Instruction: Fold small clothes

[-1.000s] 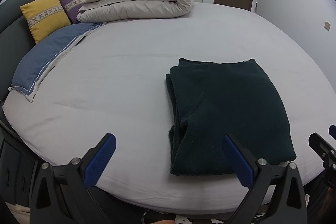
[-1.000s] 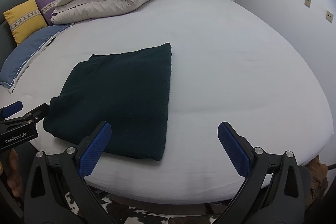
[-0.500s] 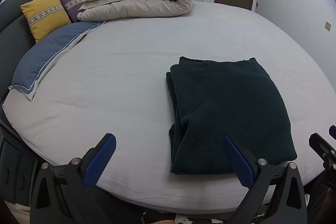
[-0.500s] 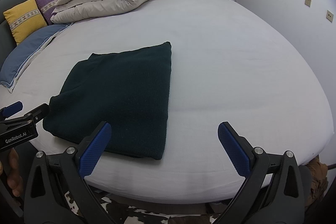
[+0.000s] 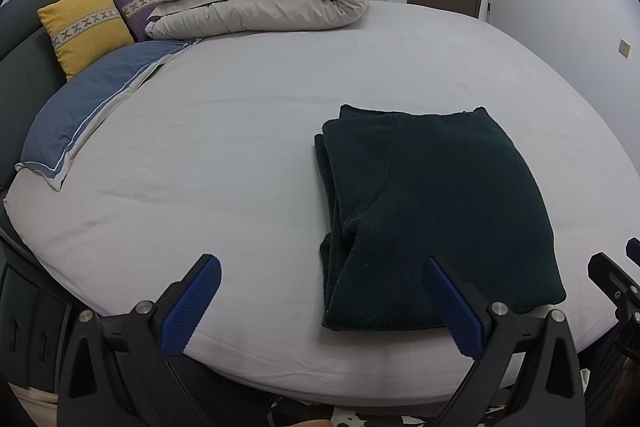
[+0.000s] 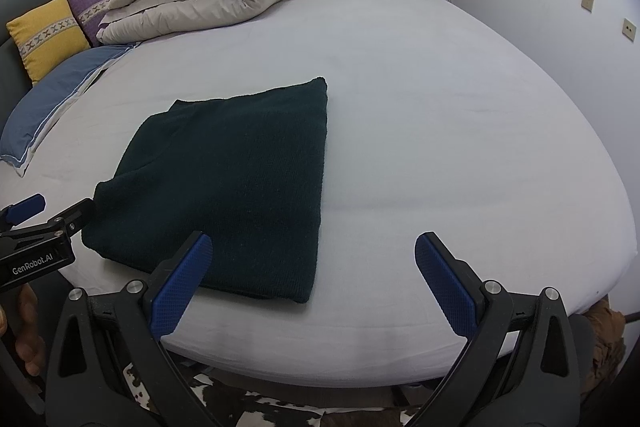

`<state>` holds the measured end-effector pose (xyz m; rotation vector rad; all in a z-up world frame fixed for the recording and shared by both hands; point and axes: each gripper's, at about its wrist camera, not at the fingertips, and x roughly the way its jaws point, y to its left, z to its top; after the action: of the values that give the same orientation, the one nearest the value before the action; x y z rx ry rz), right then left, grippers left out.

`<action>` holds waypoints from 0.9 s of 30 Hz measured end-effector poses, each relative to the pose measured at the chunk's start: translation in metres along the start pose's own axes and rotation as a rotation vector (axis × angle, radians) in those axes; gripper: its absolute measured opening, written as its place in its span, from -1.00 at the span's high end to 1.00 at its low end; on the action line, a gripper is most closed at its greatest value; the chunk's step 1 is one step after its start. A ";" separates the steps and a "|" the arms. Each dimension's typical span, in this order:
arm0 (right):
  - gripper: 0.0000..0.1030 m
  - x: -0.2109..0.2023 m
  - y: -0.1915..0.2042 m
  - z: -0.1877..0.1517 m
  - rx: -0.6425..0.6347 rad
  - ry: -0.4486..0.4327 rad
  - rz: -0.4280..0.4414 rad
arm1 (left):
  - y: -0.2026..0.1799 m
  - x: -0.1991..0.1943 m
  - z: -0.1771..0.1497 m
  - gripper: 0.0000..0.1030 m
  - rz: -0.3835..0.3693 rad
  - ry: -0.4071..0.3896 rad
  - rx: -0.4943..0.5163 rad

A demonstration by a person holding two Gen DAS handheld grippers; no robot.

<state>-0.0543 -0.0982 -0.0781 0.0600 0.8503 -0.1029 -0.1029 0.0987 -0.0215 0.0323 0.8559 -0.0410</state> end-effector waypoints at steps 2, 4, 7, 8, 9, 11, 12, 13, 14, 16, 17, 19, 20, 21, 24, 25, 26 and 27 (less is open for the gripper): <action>-1.00 0.000 0.000 0.000 -0.001 0.000 0.001 | 0.000 0.000 0.000 -1.00 0.001 0.000 0.000; -1.00 0.000 0.000 0.000 0.000 0.001 0.001 | 0.000 0.000 0.000 -1.00 0.001 0.000 0.001; -1.00 0.000 0.000 0.000 0.000 0.003 0.001 | 0.000 0.000 0.000 -1.00 0.001 0.000 0.000; -1.00 0.000 0.000 0.000 0.000 0.003 0.002 | 0.000 0.000 0.000 -1.00 0.001 0.000 -0.001; -1.00 0.000 0.000 0.000 -0.001 0.003 0.001 | 0.000 0.000 0.000 -1.00 0.001 0.000 0.000; -1.00 0.000 0.000 -0.001 -0.001 0.003 0.002 | 0.000 0.001 0.001 -1.00 0.003 0.001 0.000; -1.00 0.000 0.000 0.000 0.000 0.002 0.002 | 0.000 0.001 0.000 -1.00 0.003 0.001 -0.002; -1.00 0.000 0.000 -0.001 -0.001 0.002 0.002 | 0.001 0.001 0.000 -1.00 0.002 0.001 -0.001; -1.00 0.000 0.000 -0.001 -0.001 0.002 0.001 | 0.001 0.001 0.000 -1.00 0.003 0.001 -0.001; -1.00 0.000 0.000 0.000 -0.001 0.003 0.003 | 0.001 0.001 0.001 -1.00 0.004 0.000 0.000; -1.00 0.000 0.000 0.000 0.000 0.004 0.002 | 0.001 0.001 0.000 -1.00 0.005 0.000 0.000; -1.00 0.001 0.000 0.000 -0.001 0.004 0.003 | 0.000 0.001 -0.001 -1.00 0.004 0.002 -0.003; -1.00 0.000 0.000 -0.001 -0.002 0.005 0.003 | 0.001 0.001 -0.001 -1.00 0.003 0.003 -0.002; -1.00 0.001 0.000 0.000 -0.001 0.004 0.003 | 0.000 0.000 -0.002 -1.00 0.005 0.004 -0.004; -1.00 0.000 0.000 0.000 0.000 0.004 0.002 | 0.000 0.000 -0.002 -1.00 0.003 0.005 -0.005; -1.00 0.000 0.000 0.000 -0.001 0.005 0.002 | 0.000 0.000 -0.002 -1.00 0.002 0.006 -0.004; -1.00 0.000 0.000 0.000 -0.001 0.005 0.003 | -0.001 0.000 -0.003 -1.00 0.002 0.006 -0.005; -1.00 0.001 0.000 -0.001 -0.001 0.006 0.004 | -0.001 0.000 -0.003 -1.00 0.003 0.008 -0.005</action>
<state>-0.0542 -0.0984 -0.0791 0.0608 0.8562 -0.0986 -0.1053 0.0977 -0.0237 0.0286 0.8639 -0.0360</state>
